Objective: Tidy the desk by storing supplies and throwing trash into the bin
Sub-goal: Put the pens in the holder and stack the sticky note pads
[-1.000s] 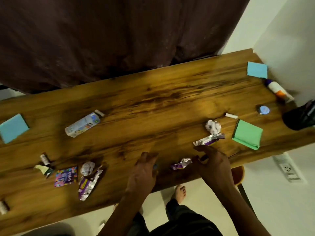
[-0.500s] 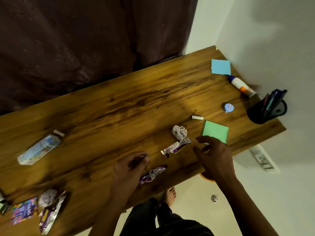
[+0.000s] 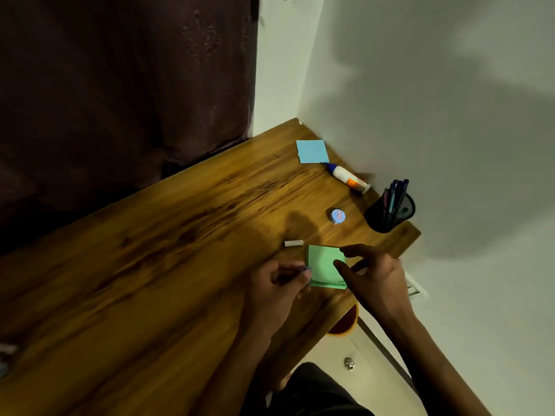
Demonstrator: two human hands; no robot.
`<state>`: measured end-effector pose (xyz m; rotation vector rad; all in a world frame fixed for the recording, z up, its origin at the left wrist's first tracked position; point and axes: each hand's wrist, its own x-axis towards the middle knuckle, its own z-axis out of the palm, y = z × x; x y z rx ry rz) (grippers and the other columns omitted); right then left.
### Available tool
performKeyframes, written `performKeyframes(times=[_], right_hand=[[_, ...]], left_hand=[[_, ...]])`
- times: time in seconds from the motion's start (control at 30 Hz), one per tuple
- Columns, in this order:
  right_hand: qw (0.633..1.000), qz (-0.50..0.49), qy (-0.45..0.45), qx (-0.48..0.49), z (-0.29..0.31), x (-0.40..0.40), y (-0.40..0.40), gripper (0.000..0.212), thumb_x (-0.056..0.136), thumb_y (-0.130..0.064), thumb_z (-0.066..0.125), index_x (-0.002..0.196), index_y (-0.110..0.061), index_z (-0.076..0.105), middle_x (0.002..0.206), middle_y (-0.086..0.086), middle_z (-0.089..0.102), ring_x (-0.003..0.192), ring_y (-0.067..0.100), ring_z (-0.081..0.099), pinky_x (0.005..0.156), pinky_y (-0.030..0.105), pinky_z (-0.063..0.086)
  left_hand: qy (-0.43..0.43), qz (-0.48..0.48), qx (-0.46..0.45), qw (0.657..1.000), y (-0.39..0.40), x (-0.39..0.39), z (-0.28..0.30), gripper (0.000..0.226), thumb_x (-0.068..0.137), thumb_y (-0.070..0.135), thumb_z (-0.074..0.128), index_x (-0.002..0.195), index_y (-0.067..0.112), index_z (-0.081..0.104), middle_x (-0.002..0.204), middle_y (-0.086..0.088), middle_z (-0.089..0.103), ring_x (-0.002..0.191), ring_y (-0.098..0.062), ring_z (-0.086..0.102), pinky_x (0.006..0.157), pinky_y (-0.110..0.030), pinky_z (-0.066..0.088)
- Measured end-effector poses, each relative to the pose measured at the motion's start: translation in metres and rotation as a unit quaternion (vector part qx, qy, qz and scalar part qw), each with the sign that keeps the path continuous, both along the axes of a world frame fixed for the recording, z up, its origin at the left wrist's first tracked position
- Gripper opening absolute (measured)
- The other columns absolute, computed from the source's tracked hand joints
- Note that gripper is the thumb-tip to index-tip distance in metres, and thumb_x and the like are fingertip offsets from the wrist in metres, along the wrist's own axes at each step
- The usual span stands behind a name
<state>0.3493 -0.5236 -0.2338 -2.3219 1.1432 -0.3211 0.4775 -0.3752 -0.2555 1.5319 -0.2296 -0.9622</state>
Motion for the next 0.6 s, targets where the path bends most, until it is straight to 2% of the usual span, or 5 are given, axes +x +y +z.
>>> performKeyframes(times=[0.17,0.3,0.4,0.5,0.6], right_hand=[[0.997,0.006,-0.05,0.063,0.009,-0.002,-0.017,0.03,0.083,-0.026,0.08,0.112,-0.029,0.073,0.108,-0.019,0.072,0.082,-0.005,0.068,0.065,0.017,0.057],[0.976,0.099,-0.103,0.162,0.018,-0.002,-0.034,0.04,0.08,-0.017,0.084,0.115,-0.029,0.072,0.113,-0.021,0.07,0.094,0.005,0.07,0.066,0.029,0.062],[0.968,0.153,-0.101,0.172,0.021,-0.008,-0.062,0.04,0.08,-0.011,0.083,0.114,-0.03,0.074,0.112,-0.018,0.07,0.098,0.008,0.069,0.067,0.026,0.061],[0.966,0.152,-0.115,0.174,0.022,-0.016,-0.097,0.029,0.08,-0.023,0.083,0.108,-0.028,0.076,0.106,-0.015,0.073,0.094,0.01,0.071,0.068,0.029,0.061],[0.969,0.123,-0.123,0.175,0.023,-0.026,-0.131,0.026,0.078,-0.029,0.084,0.103,-0.029,0.076,0.1,-0.018,0.073,0.089,0.009,0.072,0.065,0.031,0.062]], left_hand=[[0.019,-0.013,-0.011,1.0,-0.036,0.003,0.007,0.024,0.089,0.014,0.077,0.112,0.013,0.07,0.099,-0.007,0.079,0.081,-0.01,0.077,0.06,-0.017,0.056],[0.021,-0.012,0.004,1.0,-0.067,-0.006,0.008,0.035,0.088,0.023,0.078,0.119,0.03,0.065,0.1,0.005,0.08,0.093,-0.009,0.076,0.074,-0.029,0.063],[0.012,0.005,0.018,1.0,-0.095,-0.014,0.01,0.037,0.085,0.022,0.082,0.114,0.036,0.065,0.097,0.008,0.079,0.09,-0.005,0.076,0.068,-0.022,0.06],[0.019,0.015,0.022,0.999,-0.126,-0.024,0.014,0.032,0.084,0.017,0.082,0.107,0.034,0.069,0.096,0.006,0.079,0.088,-0.004,0.075,0.062,-0.019,0.057],[0.052,0.015,0.01,0.998,-0.159,-0.038,0.02,0.031,0.087,0.014,0.079,0.113,0.028,0.069,0.101,0.003,0.08,0.09,-0.007,0.076,0.063,-0.018,0.057]])
